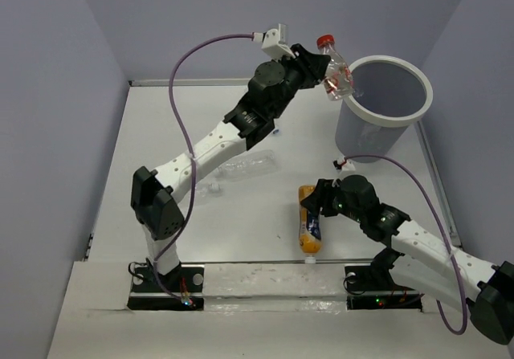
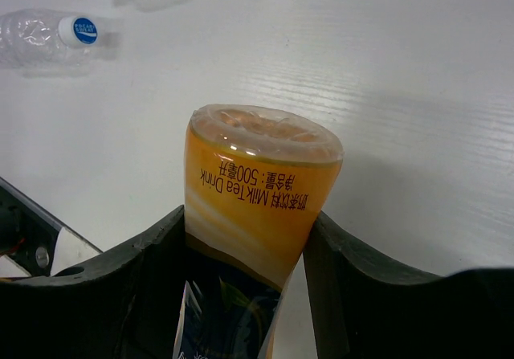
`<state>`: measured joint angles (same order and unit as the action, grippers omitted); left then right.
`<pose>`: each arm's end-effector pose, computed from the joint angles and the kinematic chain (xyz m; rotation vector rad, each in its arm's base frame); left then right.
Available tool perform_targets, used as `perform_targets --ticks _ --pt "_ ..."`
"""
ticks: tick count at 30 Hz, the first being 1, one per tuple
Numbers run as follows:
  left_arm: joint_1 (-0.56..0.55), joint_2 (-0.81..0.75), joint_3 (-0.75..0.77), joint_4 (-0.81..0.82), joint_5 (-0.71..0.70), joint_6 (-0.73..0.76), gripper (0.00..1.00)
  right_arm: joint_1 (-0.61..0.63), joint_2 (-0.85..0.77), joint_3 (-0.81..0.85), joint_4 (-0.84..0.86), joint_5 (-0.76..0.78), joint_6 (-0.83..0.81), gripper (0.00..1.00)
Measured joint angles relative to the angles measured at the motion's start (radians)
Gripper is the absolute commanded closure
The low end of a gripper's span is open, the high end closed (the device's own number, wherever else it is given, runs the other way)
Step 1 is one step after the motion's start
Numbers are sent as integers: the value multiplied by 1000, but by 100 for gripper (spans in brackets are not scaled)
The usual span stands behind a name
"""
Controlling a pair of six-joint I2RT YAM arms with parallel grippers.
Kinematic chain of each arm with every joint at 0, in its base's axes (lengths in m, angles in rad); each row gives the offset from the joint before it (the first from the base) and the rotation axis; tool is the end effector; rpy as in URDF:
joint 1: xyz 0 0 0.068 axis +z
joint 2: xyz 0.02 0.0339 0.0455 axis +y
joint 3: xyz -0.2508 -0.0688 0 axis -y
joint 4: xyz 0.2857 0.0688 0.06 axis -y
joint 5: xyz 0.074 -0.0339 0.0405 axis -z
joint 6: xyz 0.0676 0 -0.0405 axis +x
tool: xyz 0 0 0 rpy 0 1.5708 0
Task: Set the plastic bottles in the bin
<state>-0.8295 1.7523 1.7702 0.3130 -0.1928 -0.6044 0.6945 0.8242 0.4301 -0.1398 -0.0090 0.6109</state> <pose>0.3354 -0.3472 0.4709 -0.0293 1.3268 -1.1147 0.1982 0.1658 0.1712 -0.0979 2.2041 0.7723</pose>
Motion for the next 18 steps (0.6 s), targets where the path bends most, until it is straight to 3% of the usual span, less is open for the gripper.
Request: perform_targets --ticks 4,10,13,14,15,18 --pt "-25 184 183 18 -12 -34 77 0 4 -23 34 -30 7 55" --pt "-108 539 620 40 -71 -11 68 0 16 -61 83 -56 13 55" --pt "-138 646 711 76 -104 25 48 0 10 -75 101 -63 16 55" --pt "-145 661 713 84 -110 38 38 0 6 -79 105 -67 18 55" --pt "-151 679 713 91 -120 49 21 0 -3 -86 108 -71 18 55" --pt "-155 710 713 109 -132 92 5 0 -18 -94 112 -77 21 56"
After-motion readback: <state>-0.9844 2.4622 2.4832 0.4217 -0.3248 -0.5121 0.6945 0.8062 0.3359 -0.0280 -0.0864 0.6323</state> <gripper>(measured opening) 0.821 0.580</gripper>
